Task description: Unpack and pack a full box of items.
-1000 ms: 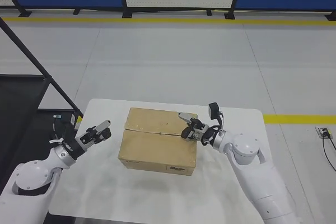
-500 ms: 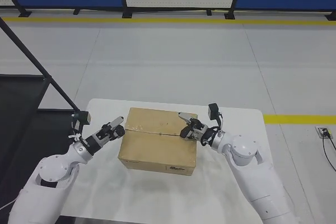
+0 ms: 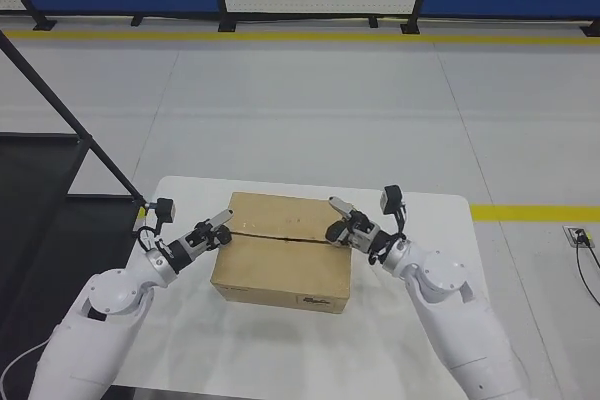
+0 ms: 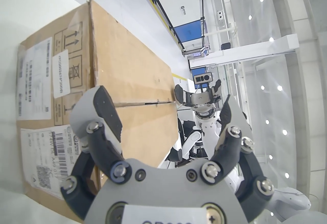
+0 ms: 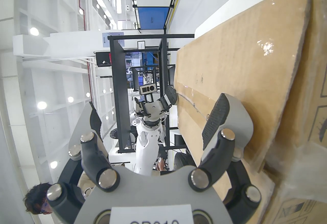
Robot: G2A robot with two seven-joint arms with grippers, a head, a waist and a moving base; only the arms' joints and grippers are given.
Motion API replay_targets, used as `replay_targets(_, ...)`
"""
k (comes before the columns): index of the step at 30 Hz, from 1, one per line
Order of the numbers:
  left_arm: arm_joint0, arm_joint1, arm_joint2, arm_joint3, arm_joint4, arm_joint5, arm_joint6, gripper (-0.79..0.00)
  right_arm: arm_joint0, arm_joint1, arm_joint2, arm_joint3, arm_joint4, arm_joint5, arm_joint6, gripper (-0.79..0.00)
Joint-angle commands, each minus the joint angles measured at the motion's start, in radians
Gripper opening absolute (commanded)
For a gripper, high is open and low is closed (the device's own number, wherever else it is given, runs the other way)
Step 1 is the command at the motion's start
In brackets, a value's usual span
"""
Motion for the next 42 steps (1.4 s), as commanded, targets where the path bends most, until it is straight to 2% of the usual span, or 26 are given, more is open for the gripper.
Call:
replay_targets(1, -0.004, -0.002, 0.001, 0.005, 0.001, -0.002, -0.005, 0.0, -0.053, 0.007, 0.026, -0.055, -0.006, -0.015, -0.029, 0.0)
replay_targets(9, -0.004, -0.005, -0.007, 0.009, 0.005, -0.01, -0.021, 0.0, -0.282, 0.031, 0.135, -0.251, -0.001, 0.012, -0.133, 0.0)
replay_targets(16, 0.001, -0.006, -0.022, -0.006, 0.003, -0.008, -0.029, 0.0, -0.387, 0.041, 0.18, -0.299, 0.019, 0.105, -0.189, 0.0)
replay_targets(23, 0.007, -0.009, -0.021, -0.011, 0.014, -0.007, -0.032, 0.0, -0.34, 0.034, 0.16, -0.205, 0.116, 0.189, -0.203, 0.0)
replay_targets(32, 0.015, -0.01, -0.035, -0.017, 0.02, -0.007, -0.032, 0.0, -0.254, 0.023, 0.122, -0.055, 0.188, 0.171, -0.193, 0.0)
replay_targets(39, 0.028, -0.011, -0.046, -0.027, 0.027, -0.004, -0.029, 0.0, -0.254, 0.027, 0.118, -0.06, 0.194, 0.149, -0.14, 0.0)
replay_targets(42, 0.032, -0.011, -0.049, -0.032, 0.028, -0.002, -0.029, 0.0, -0.259, 0.03, 0.114, -0.067, 0.184, 0.169, -0.122, 0.0)
